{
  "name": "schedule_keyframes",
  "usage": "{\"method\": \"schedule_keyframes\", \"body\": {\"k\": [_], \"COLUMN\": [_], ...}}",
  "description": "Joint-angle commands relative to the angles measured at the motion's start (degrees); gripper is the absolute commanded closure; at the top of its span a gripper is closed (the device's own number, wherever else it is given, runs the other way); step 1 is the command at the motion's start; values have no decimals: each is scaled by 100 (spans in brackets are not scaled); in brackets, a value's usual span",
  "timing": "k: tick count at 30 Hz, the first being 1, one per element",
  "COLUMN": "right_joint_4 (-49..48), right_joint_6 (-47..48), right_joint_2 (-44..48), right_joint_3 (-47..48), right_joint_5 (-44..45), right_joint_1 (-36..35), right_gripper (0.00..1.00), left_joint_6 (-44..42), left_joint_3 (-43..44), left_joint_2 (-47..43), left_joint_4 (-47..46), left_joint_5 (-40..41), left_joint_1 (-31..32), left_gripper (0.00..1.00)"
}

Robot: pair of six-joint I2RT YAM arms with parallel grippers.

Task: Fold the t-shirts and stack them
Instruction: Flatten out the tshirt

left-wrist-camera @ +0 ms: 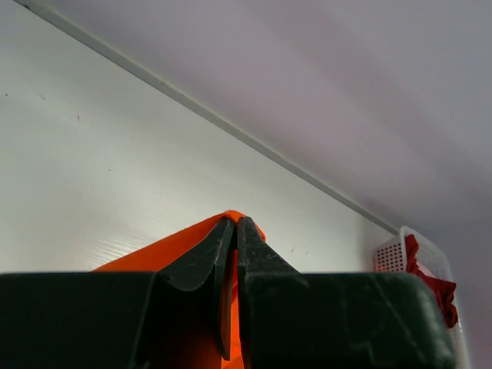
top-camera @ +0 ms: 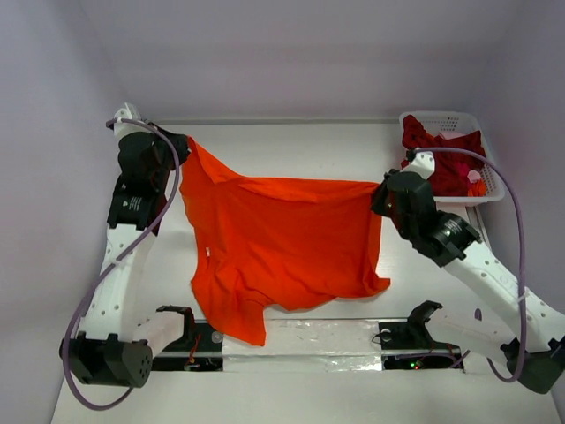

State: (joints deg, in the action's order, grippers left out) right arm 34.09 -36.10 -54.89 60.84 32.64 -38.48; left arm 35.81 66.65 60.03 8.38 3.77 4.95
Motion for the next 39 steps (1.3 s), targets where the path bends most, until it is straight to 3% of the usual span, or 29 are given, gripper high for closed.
{"method": "schedule_keyframes", "body": {"k": [1, 26, 39], "right_joint_4": [-876, -2239, -2134], "right_joint_6": [463, 613, 551], "right_joint_2": [-188, -2798, -4081], "right_joint_3": [235, 666, 1580], "right_joint_5": [-469, -1954, -2192], "right_joint_1": [315, 1510, 1739], "right_gripper": [100, 100, 100], "left_joint_6": [-31, 295, 312], "left_joint_3": [348, 1226, 2115], "left_joint_2": [236, 2820, 3840], "left_joint_4": [-451, -794, -750], "left_joint_5": [133, 291, 300], "left_joint_1": [23, 23, -29], "left_gripper": [100, 100, 100]}}
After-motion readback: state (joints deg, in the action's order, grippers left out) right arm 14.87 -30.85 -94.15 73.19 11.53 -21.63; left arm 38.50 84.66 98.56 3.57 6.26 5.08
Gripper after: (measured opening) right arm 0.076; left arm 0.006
